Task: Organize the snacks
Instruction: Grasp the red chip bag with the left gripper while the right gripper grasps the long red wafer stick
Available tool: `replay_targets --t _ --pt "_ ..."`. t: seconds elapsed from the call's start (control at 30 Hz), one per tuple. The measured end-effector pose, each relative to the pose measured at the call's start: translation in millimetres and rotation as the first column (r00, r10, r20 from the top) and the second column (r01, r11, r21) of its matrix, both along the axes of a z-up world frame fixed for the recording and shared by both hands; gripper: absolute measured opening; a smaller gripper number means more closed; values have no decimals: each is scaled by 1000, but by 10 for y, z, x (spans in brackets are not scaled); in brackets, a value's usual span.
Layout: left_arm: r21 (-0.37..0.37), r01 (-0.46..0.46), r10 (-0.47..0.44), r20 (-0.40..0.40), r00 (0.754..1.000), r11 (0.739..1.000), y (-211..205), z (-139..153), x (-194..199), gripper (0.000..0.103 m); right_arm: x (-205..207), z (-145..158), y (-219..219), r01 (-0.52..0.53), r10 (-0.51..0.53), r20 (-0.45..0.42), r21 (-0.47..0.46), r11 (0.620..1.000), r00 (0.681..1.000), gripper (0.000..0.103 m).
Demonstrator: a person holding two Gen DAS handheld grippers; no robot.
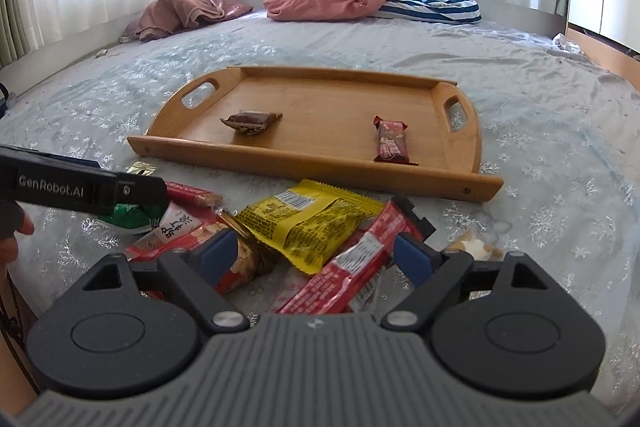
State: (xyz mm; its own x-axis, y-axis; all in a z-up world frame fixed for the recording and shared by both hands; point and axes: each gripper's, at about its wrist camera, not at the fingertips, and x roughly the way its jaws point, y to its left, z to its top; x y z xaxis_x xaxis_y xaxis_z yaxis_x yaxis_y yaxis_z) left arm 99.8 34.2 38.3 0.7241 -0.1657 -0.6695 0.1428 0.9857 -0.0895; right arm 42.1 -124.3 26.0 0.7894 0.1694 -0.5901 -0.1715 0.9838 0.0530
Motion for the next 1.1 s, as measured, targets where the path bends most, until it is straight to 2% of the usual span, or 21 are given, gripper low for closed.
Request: replay_targets --t 0.47,0.7,0.83,0.9,0.93,0.97,1.0,1.03,1.1 --pt "-13 -11 10 -23 1000 1000 51 -117 16 97 -9 -42 -14 16 -16 -1 22 1000 1000 95" --pt "-57 -29 27 -40 999 998 100 -151 -40 97 -29 -62 -63 33 -33 -10 52 998 999 95" --pt "-67 -3 1 -37 999 998 74 -123 -111 97 -70 -87 -123 61 -60 -17 64 996 998 95" --pt "-65 15 -17 -34 999 998 40 -109 -145 97 -93 -93 -174 69 -67 -22 89 994 998 88" --pt "-65 20 -22 -33 999 998 22 -100 -156 97 -101 -90 -202 72 -70 -26 106 992 997 81" --pt "-67 24 -27 -33 999 997 6 -95 -166 97 -103 -84 -230 79 -75 -34 123 989 997 73" --pt "-70 29 -31 -32 999 997 -9 -88 -176 97 -100 -76 -260 84 -79 -43 142 986 996 59" --pt "-75 33 -35 -31 999 997 -25 -81 -183 97 -98 -67 -282 96 -89 -49 155 983 995 55" --pt "-83 39 -42 -29 999 996 -57 -60 -205 97 -84 -49 -308 110 -103 -54 164 980 993 38"
